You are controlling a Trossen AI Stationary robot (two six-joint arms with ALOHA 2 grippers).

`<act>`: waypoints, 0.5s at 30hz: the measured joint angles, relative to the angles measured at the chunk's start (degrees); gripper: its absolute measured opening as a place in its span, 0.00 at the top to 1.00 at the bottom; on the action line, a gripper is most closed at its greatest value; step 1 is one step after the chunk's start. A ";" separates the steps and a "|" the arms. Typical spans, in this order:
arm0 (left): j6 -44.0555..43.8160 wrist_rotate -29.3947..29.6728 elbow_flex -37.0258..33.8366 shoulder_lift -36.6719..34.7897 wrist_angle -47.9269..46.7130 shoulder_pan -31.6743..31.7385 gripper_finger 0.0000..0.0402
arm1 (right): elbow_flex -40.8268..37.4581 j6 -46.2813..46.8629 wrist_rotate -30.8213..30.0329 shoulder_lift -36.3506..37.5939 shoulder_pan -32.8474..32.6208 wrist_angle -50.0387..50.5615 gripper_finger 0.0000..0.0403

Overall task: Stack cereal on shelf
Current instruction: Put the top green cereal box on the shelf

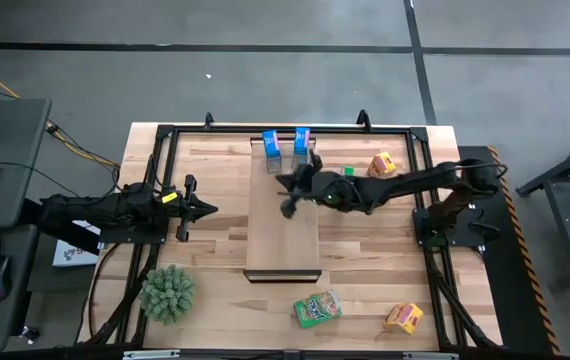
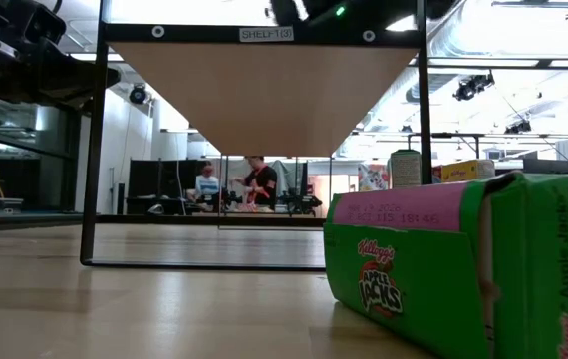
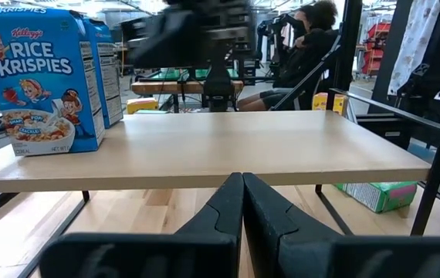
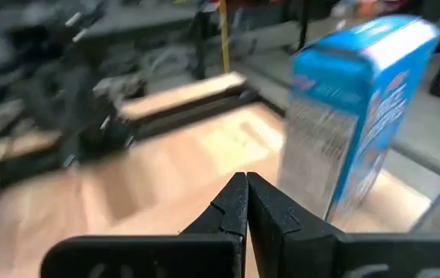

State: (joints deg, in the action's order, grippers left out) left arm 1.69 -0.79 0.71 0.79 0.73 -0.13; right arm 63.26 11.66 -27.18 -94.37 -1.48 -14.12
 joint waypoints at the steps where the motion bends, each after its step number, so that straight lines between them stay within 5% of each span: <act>1: 0.00 -0.01 0.00 0.01 -0.01 -0.01 0.99 | 0.00 -0.04 0.27 1.65 -0.86 3.59 1.00; 7: 0.00 -0.01 0.00 0.01 -0.01 -0.01 0.99 | 0.02 5.40 -1.28 12.66 -7.48 24.87 1.00; 15: 0.00 -0.01 0.00 0.01 -0.02 -0.01 0.99 | 0.02 27.65 -9.13 20.59 -13.97 50.87 0.98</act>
State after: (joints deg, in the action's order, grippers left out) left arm 1.69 -0.80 0.71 0.80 0.72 -0.14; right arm 63.29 39.31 -36.31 -73.78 -15.46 36.75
